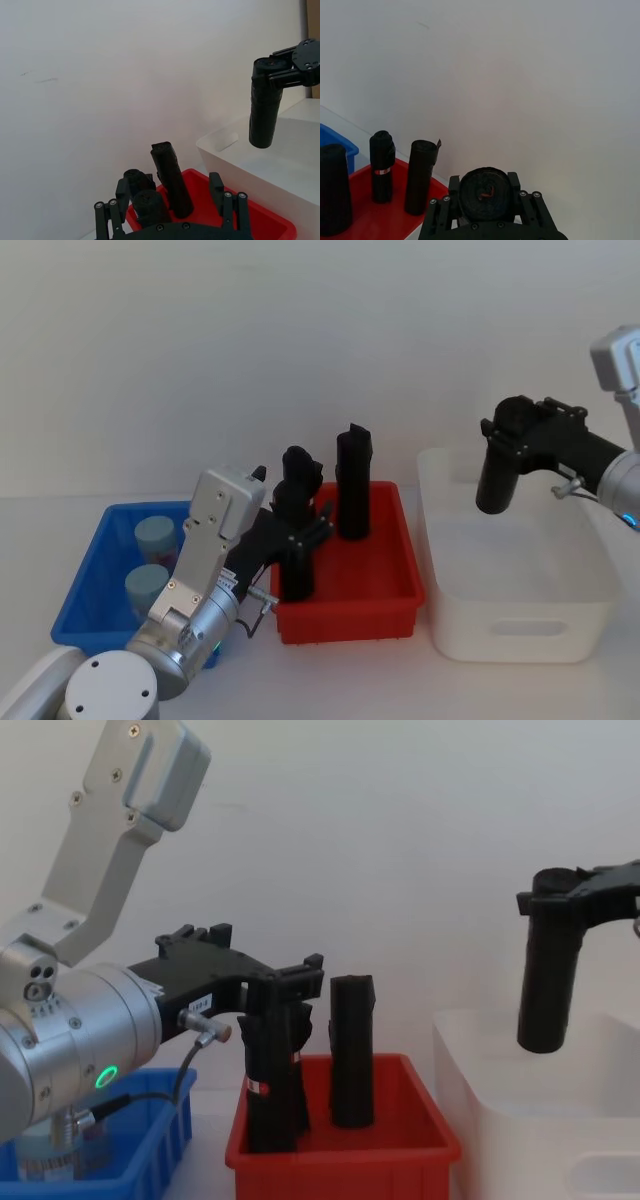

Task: Pick the cotton swabs from the blue box and place them into the white box.

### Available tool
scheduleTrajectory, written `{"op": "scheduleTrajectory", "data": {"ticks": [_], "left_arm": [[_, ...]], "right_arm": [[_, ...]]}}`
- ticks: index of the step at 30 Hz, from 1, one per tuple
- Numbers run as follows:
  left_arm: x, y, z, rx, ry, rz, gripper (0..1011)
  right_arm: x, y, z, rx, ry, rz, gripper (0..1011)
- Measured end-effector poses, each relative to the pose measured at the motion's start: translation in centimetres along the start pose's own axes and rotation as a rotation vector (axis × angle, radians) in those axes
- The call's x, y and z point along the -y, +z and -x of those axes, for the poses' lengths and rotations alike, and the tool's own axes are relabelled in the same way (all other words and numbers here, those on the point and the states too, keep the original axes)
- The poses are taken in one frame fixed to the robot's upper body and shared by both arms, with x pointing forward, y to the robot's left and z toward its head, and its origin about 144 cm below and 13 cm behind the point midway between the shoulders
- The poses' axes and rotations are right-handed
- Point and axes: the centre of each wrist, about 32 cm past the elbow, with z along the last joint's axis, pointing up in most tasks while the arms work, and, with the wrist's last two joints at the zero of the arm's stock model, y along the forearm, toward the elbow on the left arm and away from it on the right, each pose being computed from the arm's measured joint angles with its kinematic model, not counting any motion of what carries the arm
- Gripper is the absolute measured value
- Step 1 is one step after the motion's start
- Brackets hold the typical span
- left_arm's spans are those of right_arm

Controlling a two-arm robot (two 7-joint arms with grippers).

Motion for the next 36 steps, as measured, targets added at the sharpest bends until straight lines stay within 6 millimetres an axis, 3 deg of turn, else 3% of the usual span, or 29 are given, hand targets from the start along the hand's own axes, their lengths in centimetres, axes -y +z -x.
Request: {"op": "scheduleTrajectory", "data": {"ticks": [17, 27, 36], "left_arm": [[0.0, 0.0, 0.0, 0.000, 0.000, 0.000, 1004], [-0.1, 0.8, -0.7, 0.046, 0.014, -0.004, 1004], [-0.5, 2.7, -3.3, 0.148, 0.061, -0.045, 1004]], "right_arm": [[-1.0, -1.2, -0.1, -0.074, 0.041, -0.026, 1000], [-1.2, -1.4, -0.1, -0.088, 0.048, -0.030, 1002], [-1.3, -1.5, -0.1, -0.094, 0.051, -0.033, 1002]]}}
